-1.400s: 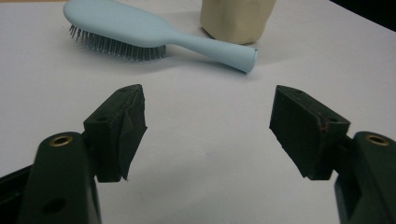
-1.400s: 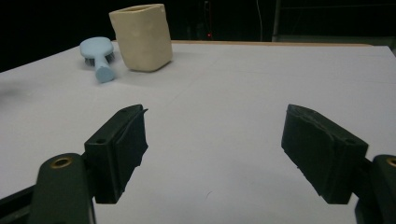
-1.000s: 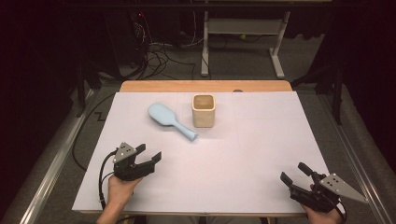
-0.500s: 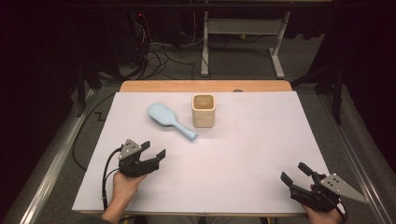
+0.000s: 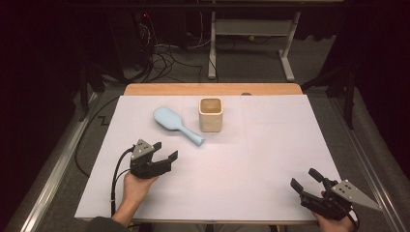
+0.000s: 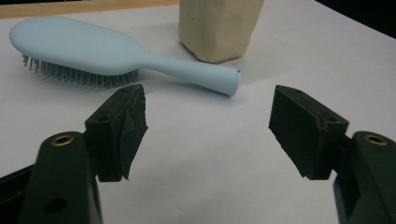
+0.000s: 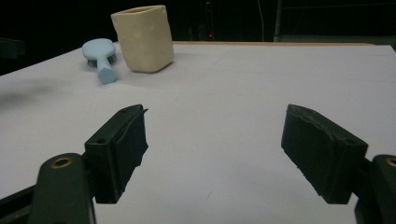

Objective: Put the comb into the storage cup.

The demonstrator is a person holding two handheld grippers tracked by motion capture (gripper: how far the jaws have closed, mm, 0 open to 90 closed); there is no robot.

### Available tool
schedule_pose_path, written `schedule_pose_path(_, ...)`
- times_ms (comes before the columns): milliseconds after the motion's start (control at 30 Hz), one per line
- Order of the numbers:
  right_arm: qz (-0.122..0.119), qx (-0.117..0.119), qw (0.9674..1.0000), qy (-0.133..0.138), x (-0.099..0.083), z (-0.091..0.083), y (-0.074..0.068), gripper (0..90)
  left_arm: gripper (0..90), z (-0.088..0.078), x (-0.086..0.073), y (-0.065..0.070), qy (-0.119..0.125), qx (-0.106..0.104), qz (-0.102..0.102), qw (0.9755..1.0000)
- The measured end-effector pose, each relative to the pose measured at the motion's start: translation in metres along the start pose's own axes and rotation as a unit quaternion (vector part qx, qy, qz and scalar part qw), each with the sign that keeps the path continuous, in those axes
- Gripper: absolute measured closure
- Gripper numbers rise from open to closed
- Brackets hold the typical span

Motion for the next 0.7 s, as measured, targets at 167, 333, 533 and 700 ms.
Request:
schedule_pose_path(167,-0.002,0.0,1.0,0.001,0.0,0.0,0.0,22.6,28.5,0.003,0.006,0.002,0.002,-0.003,0.003,1.0)
schedule_pose_path(333,-0.004,0.0,1.0,-0.001,0.0,0.001,-0.001,22.5,28.7,0.006,0.009,0.004,-0.001,-0.006,0.008,0.9999)
schedule_pose_path(533,-0.005,0.001,1.0,-0.001,0.0,0.0,-0.001,22.4,29.0,0.011,0.015,0.005,-0.001,-0.008,0.008,0.9999)
schedule_pose_path(700,-0.005,0.004,1.0,-0.001,0.0,0.001,-0.001,22.4,29.1,0.016,0.02,0.007,0.005,-0.004,0.014,0.9999)
Point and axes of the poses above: each handheld gripper's, and its own axes: z roughly forward along the jaws, x roughly out of its top, y roughly to its right, the point moved 1 cm from there along z, roughly forward along the jaws, and after that the axes turned 8 degrees about x, right-handed, at the moved point
